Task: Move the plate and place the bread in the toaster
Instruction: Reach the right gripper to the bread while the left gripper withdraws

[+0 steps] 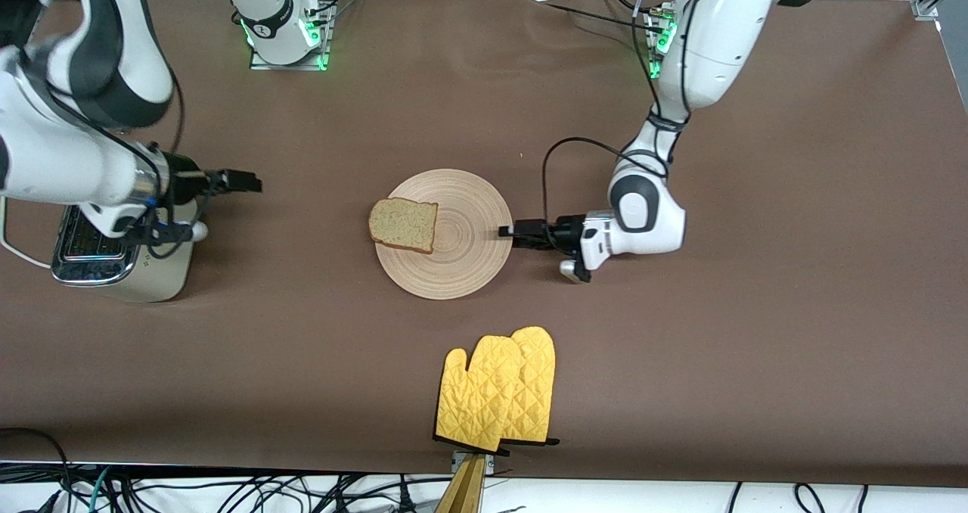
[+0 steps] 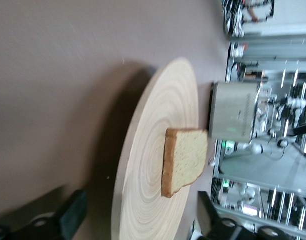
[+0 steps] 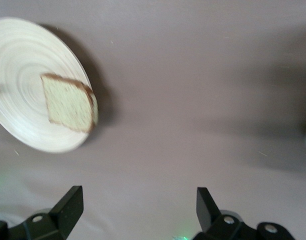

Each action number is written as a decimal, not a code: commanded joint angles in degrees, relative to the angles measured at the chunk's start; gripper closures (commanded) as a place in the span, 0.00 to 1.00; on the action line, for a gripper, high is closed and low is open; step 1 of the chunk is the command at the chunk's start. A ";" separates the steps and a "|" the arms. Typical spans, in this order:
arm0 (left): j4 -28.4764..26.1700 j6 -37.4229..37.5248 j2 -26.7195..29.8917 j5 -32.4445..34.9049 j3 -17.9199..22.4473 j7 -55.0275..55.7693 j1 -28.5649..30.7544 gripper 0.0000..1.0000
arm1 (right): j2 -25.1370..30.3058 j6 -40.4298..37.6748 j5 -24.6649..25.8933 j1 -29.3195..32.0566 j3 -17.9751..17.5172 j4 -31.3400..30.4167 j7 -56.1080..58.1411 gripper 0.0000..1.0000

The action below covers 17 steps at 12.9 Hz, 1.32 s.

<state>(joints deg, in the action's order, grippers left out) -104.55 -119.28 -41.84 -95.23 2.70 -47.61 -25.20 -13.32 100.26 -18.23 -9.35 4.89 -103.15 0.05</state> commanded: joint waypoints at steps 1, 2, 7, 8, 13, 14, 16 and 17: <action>-11.00 -0.68 11.31 3.09 -0.33 -0.91 5.66 0.00 | 3.30 12.55 -10.20 0.21 -0.23 -13.88 -0.57 0.00; -12.77 -2.34 15.08 9.39 -1.11 1.18 9.25 0.00 | 3.12 15.81 -14.85 0.29 -1.19 -16.88 0.04 0.00; -16.57 0.53 33.20 53.42 -7.63 20.60 26.77 0.00 | -1.00 33.38 -25.60 0.20 -11.71 -22.35 0.65 0.00; -16.65 0.89 36.62 58.44 -7.54 23.58 26.78 0.00 | -2.14 37.77 -26.58 0.20 -14.18 -22.96 1.18 0.00; -13.16 13.60 49.12 91.41 -7.63 43.64 22.30 0.00 | -7.07 45.19 -26.68 0.29 -16.66 -23.76 5.67 0.24; -10.01 17.20 49.22 94.24 -7.54 44.18 22.04 0.00 | -7.86 45.80 -26.59 0.21 -16.66 -23.67 5.67 0.38; -4.11 22.93 48.87 97.94 -7.19 43.74 22.03 0.00 | -8.39 46.07 -26.59 0.20 -16.66 -23.32 6.02 0.48; -1.65 25.13 48.61 99.61 -7.19 43.74 22.03 0.00 | -8.83 46.16 -26.68 0.03 -16.75 -23.23 6.02 0.52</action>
<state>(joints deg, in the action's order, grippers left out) -111.98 -98.72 8.45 0.76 -4.89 -4.54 -2.89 -21.69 145.65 -43.43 -9.60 -11.26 -126.52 4.41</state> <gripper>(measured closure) 0.000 0.476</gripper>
